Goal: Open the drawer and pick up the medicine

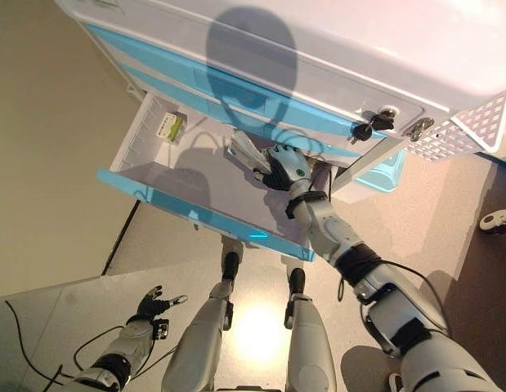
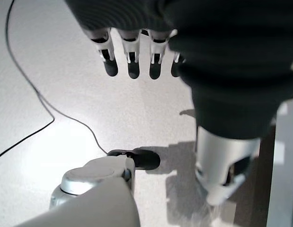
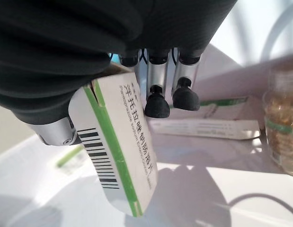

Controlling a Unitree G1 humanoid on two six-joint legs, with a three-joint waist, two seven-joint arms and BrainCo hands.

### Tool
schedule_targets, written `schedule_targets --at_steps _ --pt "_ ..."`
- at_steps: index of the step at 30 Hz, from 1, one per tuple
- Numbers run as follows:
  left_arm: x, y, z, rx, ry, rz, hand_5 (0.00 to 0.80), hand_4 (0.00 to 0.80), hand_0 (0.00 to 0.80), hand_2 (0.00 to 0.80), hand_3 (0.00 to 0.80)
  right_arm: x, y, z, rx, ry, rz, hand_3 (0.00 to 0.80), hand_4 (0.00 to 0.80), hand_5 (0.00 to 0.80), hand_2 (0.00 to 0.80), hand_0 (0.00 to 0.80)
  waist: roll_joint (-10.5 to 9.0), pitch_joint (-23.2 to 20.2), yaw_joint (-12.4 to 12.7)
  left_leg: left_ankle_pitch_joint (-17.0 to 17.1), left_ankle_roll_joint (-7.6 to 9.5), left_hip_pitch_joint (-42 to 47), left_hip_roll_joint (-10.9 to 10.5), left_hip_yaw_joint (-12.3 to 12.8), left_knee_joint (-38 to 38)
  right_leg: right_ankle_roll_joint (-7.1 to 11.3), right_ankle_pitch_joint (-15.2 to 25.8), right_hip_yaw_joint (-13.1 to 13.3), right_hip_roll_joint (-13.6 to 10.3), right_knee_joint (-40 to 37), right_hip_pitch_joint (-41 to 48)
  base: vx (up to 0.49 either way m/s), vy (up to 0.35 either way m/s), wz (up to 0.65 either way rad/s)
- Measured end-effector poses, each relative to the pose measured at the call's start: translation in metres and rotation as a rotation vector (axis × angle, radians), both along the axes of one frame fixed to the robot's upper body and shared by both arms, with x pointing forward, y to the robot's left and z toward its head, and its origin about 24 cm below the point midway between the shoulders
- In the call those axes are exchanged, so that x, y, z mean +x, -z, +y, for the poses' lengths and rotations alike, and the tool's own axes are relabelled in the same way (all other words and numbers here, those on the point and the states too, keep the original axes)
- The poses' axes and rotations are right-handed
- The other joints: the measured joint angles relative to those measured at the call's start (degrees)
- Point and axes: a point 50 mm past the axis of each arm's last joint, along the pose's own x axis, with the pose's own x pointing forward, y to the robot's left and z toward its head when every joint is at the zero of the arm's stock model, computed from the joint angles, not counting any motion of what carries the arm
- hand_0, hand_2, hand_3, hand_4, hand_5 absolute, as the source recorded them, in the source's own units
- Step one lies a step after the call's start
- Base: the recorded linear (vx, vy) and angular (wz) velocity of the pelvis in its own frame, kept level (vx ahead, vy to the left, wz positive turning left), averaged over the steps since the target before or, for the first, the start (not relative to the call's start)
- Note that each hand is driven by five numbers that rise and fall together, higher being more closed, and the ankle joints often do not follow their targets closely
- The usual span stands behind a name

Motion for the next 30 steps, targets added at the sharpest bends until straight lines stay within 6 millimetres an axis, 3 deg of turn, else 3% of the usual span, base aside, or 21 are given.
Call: schedule_targets --at_steps 6,9,11,14,16,19,23,30 --pt "-0.029 0.011 0.017 -0.002 -0.043 0.101 0.000 0.000 0.000 0.000 0.000 -0.017 -0.017 0.004 0.065 -0.181 0.109 0.800 0.800 0.800 0.800 0.800 -0.78 -1.6 -1.3 0.0 0.01 4.9 0.6 0.4 -1.4 -0.19 0.3 0.5 0.7 -2.1 5.1 0.058 -0.054 -0.06" --pt "-0.045 0.016 0.026 -0.006 -0.063 0.152 0.000 0.000 0.000 0.000 0.000 -0.028 -0.016 0.007 0.162 -0.279 0.231 0.800 0.800 0.800 0.800 0.800 -1.33 -3.9 -1.2 -0.2 -0.28 7.8 1.4 1.0 -2.7 -0.50 0.4 0.5 1.3 -3.8 8.0 0.064 -0.054 -0.10" --pt "-0.060 0.021 0.029 -0.008 -0.053 0.201 0.000 0.000 0.000 0.000 0.000 -0.033 -0.010 0.010 0.256 -0.370 0.393 0.800 0.800 0.800 0.800 0.800 -1.49 -7.0 -1.3 -0.8 -0.57 9.2 2.0 1.5 -3.6 -0.60 0.5 0.7 1.8 -5.1 9.3 0.034 -0.045 -0.13" --pt "-0.062 0.022 0.027 -0.033 -0.038 0.210 0.000 0.000 0.000 0.000 0.000 -0.039 -0.005 0.012 0.306 -0.459 0.571 0.800 0.800 0.800 0.800 0.800 -1.30 -7.9 -1.4 -0.8 -0.63 10.6 2.4 1.6 -4.2 -0.96 0.8 0.7 2.3 -6.1 10.8 0.047 -0.047 -0.07" --pt "-0.065 0.024 0.025 -0.060 -0.021 0.216 0.000 0.000 0.000 0.000 0.000 -0.049 -0.003 0.018 0.313 -0.566 0.783 0.800 0.800 0.800 0.800 0.800 -1.27 -9.3 -1.3 -0.9 -0.86 12.3 3.1 1.9 -5.1 -1.20 1.4 0.7 2.9 -8.2 12.9 0.057 -0.033 -0.06" --pt "-0.072 0.027 0.022 -0.086 -0.015 0.234 0.000 0.000 0.000 0.000 0.000 -0.063 -0.020 0.024 0.360 -0.702 0.879 0.800 0.800 0.800 0.800 0.800 -1.21 -11.3 -1.3 -0.9 -1.04 15.4 3.9 3.1 -6.9 -1.27 2.1 1.4 3.5 -10.9 15.7 0.068 -0.032 -0.16" --pt "-0.091 0.034 0.022 -0.099 -0.027 0.287 0.000 0.000 0.000 0.000 0.000 -0.070 -0.046 0.026 0.456 -0.823 0.897 0.800 0.800 0.800 0.800 0.800 -1.26 -14.9 -1.5 -0.9 -1.23 18.7 4.5 4.7 -9.3 -1.29 3.3 2.2 4.1 -15.0 19.2 0.059 -0.013 -0.18" --pt "-0.121 0.044 0.013 -0.134 -0.048 0.374 0.000 0.000 0.000 0.000 0.000 -0.065 -0.085 -0.008 0.586 -0.805 0.768 0.800 0.800 0.800 0.800 0.800 -1.45 -19.5 -1.5 -1.0 -1.38 22.9 5.0 6.0 -12.0 -1.34 4.8 2.3 4.5 -20.7 24.8 0.060 -0.010 -0.03"
